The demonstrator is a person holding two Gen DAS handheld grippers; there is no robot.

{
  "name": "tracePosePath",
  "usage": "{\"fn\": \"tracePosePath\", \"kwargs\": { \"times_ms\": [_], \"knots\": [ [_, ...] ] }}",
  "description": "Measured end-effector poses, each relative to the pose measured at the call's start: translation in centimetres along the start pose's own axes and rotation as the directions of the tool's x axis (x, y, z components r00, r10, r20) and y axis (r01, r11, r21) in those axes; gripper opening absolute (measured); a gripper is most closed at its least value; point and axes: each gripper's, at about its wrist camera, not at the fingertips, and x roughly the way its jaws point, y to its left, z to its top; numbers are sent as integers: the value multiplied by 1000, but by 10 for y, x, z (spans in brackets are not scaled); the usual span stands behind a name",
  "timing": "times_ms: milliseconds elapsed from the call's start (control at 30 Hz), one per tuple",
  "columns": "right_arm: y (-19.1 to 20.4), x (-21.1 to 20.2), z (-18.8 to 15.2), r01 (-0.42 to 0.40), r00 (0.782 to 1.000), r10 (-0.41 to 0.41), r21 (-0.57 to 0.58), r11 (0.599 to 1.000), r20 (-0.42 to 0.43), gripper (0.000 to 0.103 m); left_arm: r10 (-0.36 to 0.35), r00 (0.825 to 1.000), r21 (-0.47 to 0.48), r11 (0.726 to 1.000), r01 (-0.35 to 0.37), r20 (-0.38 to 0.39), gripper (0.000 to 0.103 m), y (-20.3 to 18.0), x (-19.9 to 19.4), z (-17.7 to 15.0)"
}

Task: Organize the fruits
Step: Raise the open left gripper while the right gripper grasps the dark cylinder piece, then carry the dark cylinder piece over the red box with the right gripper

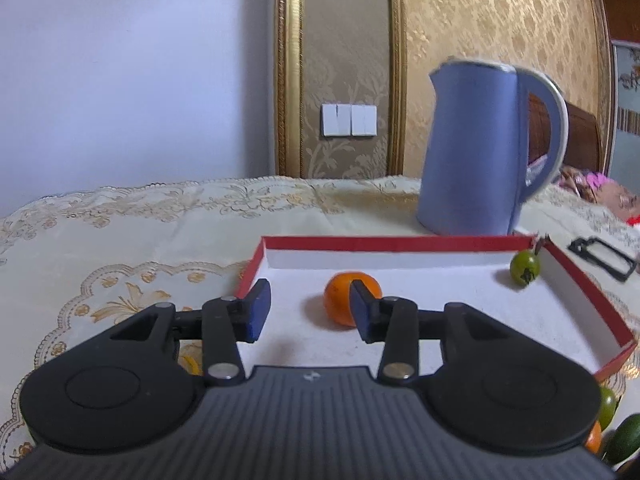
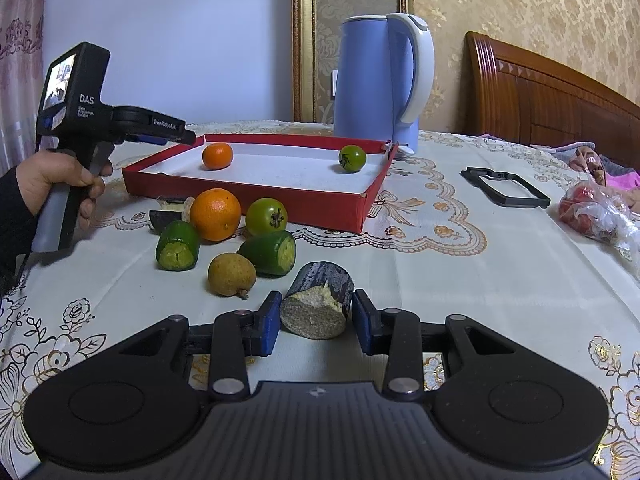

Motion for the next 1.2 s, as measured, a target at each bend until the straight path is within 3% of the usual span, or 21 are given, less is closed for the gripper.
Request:
{"fn": "tracePosePath", "kwargs": {
  "times_ms": [100,233,667,867,967,1200],
  "knots": [
    [1,0,0,4,1000,-4,-5,1000,1,37,21,1000,-28,999,-21,18,46,10,-2,3],
    [3,-1,0,14,1000,-14,-13,1000,4,37,25,1000,-63,998,-24,12,46,20,-2,4],
    [9,-6,9,32,999,-32,-38,999,7,37,-20,999,0,1000,20,40,46,3,-13,3],
    [8,-1,42,62,996,-55,-90,994,74,37,-27,999,-3,1000,27,23,46,2,-11,2],
    [7,9,74,81,989,-63,-132,988,136,37,-29,1000,-7,1000,29,13,46,4,-10,2],
    [6,45,114,95,984,-64,-186,978,167,37,-33,999,-19,999,33,1,46,7,-8,2]
  ]
}}
